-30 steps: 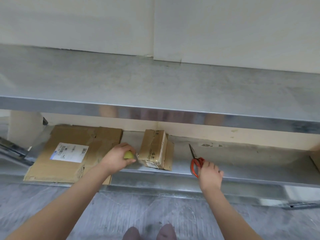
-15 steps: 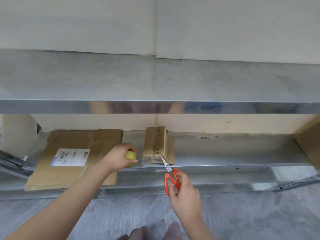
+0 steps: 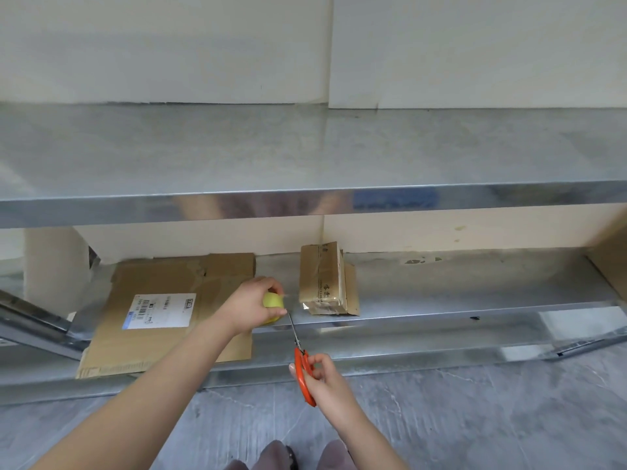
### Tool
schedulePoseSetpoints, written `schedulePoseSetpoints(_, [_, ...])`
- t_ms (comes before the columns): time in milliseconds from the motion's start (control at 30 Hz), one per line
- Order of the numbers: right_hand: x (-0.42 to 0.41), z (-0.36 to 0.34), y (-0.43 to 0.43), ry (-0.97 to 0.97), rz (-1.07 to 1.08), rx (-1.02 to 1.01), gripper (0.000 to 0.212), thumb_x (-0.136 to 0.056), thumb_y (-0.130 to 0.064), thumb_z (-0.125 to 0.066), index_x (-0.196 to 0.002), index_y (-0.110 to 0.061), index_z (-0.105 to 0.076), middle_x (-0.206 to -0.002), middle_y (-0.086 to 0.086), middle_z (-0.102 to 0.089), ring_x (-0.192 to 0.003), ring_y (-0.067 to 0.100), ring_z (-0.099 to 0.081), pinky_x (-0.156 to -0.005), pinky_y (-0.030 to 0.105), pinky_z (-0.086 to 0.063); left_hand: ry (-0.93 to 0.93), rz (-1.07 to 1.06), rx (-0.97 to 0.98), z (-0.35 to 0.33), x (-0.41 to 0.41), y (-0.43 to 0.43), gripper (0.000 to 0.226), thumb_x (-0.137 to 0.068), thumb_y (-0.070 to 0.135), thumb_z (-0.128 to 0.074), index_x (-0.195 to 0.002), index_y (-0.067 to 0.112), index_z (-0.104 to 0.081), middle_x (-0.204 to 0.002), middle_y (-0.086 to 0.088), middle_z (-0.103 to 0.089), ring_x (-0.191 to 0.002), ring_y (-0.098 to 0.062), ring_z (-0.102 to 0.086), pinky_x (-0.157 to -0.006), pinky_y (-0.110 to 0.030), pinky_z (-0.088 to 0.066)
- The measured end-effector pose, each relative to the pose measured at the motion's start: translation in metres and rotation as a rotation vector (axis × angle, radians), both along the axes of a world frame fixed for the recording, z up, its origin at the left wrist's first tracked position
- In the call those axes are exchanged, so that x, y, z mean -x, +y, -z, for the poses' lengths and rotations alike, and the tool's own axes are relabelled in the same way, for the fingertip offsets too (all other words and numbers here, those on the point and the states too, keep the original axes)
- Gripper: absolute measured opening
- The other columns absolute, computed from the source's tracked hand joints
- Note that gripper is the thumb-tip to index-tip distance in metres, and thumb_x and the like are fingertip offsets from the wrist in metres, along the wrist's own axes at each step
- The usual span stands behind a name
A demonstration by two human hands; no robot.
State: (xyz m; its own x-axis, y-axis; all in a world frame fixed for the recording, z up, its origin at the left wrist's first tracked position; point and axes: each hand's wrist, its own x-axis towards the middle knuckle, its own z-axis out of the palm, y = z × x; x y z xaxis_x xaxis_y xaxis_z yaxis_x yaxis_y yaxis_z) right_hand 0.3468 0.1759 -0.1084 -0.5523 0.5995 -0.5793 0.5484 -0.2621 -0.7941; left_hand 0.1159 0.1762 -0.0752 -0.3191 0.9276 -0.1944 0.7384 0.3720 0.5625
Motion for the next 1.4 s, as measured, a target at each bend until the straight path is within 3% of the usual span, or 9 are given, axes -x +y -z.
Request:
schedulePoseSetpoints(100, [0.010, -0.003, 0.003, 0.008, 0.032, 0.075, 0.046, -0.079, -0.068, -0.063, -0.103, -0.030, -0.054, -0.081, -0.007, -0.059, -0.071, 0.007, -0.059, -0.079, 0.030, -0.054, 0.001, 0.004, -0.006, 0.000, 0.001, 0.002, 0.034, -0.077, 0.030, -0.078, -0.104, 0.019, -0.062, -0.104, 0.002, -0.061, -0.094, -0.014, -0.053, -0.072, -0.021, -0.033])
schedulePoseSetpoints(200, [0.015, -0.009, 0.006, -0.010, 0.060, 0.111, 0.039, -0.085, -0.062, -0.060, -0.103, -0.029, -0.055, -0.075, -0.006, -0.058, -0.060, 0.003, -0.057, -0.052, 0.013, -0.043, -0.002, 0.008, -0.009, 0.000, 0.001, 0.002, 0.033, -0.077, 0.031, -0.078, -0.102, 0.020, -0.062, -0.103, 0.003, -0.060, -0.093, -0.013, -0.052, -0.072, -0.021, -0.033])
schedulePoseSetpoints(267, [0.016, -0.010, 0.009, -0.009, 0.084, 0.133, 0.031, -0.090, -0.054, -0.059, -0.105, -0.027, -0.056, -0.075, -0.005, -0.058, -0.058, 0.004, -0.055, -0.045, 0.009, -0.037, -0.003, 0.011, -0.010, 0.000, 0.002, 0.002, 0.032, -0.077, 0.033, -0.078, -0.102, 0.022, -0.061, -0.103, 0.005, -0.059, -0.093, -0.013, -0.052, -0.073, -0.022, -0.035])
schedulePoseSetpoints(400, [0.017, -0.009, 0.014, -0.023, 0.092, 0.174, 0.014, -0.098, -0.034, -0.053, -0.108, -0.025, -0.057, -0.084, 0.002, -0.060, -0.060, 0.009, -0.054, -0.042, 0.011, -0.035, 0.002, 0.019, -0.021, 0.001, 0.002, 0.002, 0.031, -0.077, 0.033, -0.078, -0.101, 0.023, -0.060, -0.101, 0.006, -0.059, -0.092, -0.012, -0.052, -0.073, -0.023, -0.035])
schedulePoseSetpoints(633, [0.015, -0.007, 0.017, 0.003, 0.090, 0.122, 0.012, -0.097, -0.015, -0.049, -0.102, -0.019, -0.059, -0.072, 0.003, -0.057, -0.053, 0.010, -0.051, -0.046, 0.015, -0.040, 0.011, 0.044, -0.044, 0.004, 0.002, 0.002, 0.029, -0.077, 0.029, -0.078, -0.098, 0.022, -0.061, -0.100, 0.005, -0.060, -0.092, -0.013, -0.054, -0.078, -0.025, -0.041])
schedulePoseSetpoints(867, [0.012, -0.001, 0.023, -0.003, 0.081, -0.002, 0.018, -0.092, -0.041, -0.062, -0.097, -0.024, -0.061, -0.065, -0.006, -0.057, -0.055, 0.005, -0.054, -0.052, 0.016, -0.044, 0.042, 0.044, -0.026, 0.008, 0.001, 0.001, 0.030, -0.078, 0.031, -0.077, -0.100, 0.023, -0.059, -0.100, 0.006, -0.057, -0.093, -0.013, -0.052, -0.079, -0.025, -0.039])
schedulePoseSetpoints(1000, [0.010, 0.002, 0.026, 0.007, 0.081, -0.037, 0.015, -0.093, -0.042, -0.061, -0.094, -0.027, -0.061, -0.061, -0.010, -0.056, -0.052, 0.001, -0.052, -0.051, 0.016, -0.044, 0.045, 0.023, -0.015, 0.012, -0.002, 0.001, 0.031, -0.079, 0.031, -0.077, -0.104, 0.023, -0.059, -0.103, 0.007, -0.056, -0.094, -0.012, -0.049, -0.077, -0.023, -0.034])
schedulePoseSetpoints(1200, [0.004, 0.007, 0.030, -0.074, 0.050, -0.119, 0.016, -0.091, -0.049, -0.059, -0.092, -0.033, -0.059, -0.068, -0.009, -0.060, -0.060, 0.004, -0.057, -0.060, 0.023, -0.048, 0.037, 0.050, -0.010, 0.012, -0.005, 0.001, 0.027, -0.079, 0.027, -0.076, -0.099, 0.022, -0.058, -0.100, 0.007, -0.056, -0.093, -0.013, -0.052, -0.079, -0.025, -0.039])
schedulePoseSetpoints(1400, [0.003, 0.001, 0.031, -0.135, -0.037, -0.117, 0.038, -0.075, -0.071, -0.062, -0.095, -0.040, -0.053, -0.068, -0.014, -0.061, -0.070, 0.003, -0.061, -0.062, 0.020, -0.042, 0.068, 0.094, 0.016, 0.013, -0.011, 0.006, 0.028, -0.079, 0.024, -0.075, -0.100, 0.020, -0.057, -0.102, 0.006, -0.054, -0.094, -0.014, -0.054, -0.082, -0.027, -0.043])
